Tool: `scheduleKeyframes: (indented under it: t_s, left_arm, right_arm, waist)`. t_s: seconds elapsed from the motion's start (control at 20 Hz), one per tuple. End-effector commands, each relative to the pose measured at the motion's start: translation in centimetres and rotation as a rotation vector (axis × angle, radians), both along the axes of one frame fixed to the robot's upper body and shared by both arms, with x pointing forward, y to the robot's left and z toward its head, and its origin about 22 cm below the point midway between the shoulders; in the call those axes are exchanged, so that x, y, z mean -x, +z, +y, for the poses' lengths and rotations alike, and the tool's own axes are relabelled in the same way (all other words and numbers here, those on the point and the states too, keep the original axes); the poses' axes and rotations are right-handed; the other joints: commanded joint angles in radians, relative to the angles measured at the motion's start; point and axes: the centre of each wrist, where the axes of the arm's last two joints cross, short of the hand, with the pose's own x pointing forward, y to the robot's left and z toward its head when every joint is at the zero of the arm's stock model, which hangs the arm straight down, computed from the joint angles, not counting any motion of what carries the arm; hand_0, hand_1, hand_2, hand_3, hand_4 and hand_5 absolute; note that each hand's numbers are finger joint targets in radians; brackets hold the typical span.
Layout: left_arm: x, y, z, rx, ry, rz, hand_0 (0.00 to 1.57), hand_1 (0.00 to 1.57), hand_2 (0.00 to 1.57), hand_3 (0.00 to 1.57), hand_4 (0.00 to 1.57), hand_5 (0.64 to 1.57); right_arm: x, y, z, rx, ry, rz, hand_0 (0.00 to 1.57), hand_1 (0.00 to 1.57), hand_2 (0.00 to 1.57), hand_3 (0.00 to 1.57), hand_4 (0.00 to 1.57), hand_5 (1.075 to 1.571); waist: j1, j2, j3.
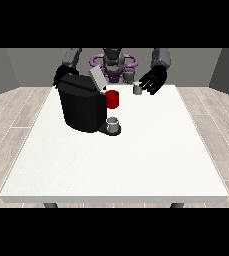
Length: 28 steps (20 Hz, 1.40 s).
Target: Insert the coffee pod into the coffee machine and close the lid
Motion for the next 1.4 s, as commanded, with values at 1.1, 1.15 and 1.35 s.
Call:
scheduleKeyframes:
  t_s: [1.1,1.15,1.35]
  left_arm:
    - [-2.1,10.6,-1.0,0.019,0.049,-0.151,1.31,1.31,1.33,1.23,0.49,1.571]
    - [-2.2,10.8,-0.8,0.035,0.075,-0.131,1.29,1.29,1.32,1.22,0.50,1.571]
    - [-2.5,11.5,-3.2,0.032,0.030,-0.118,1.32,1.32,1.33,1.23,0.51,1.571]
  right_arm:
    - [-1.4,4.1,-0.3,0.041,0.018,-0.126,0.00,0.00,0.00,0.00,0.52,1.571]
    - [-1.2,4.6,0.5,0.030,0.015,-0.097,0.00,0.00,0.00,0.00,0.51,1.571]
    - [-1.2,2.6,-0.2,0.015,-0.014,-0.093,0.00,0.00,0.00,0.00,0.50,1.571]
  waist:
    - [-0.117,0.129,-0.0001]
    - [-0.139,0.112,-0.0002]
    - [-0.107,0.102,0.0002]
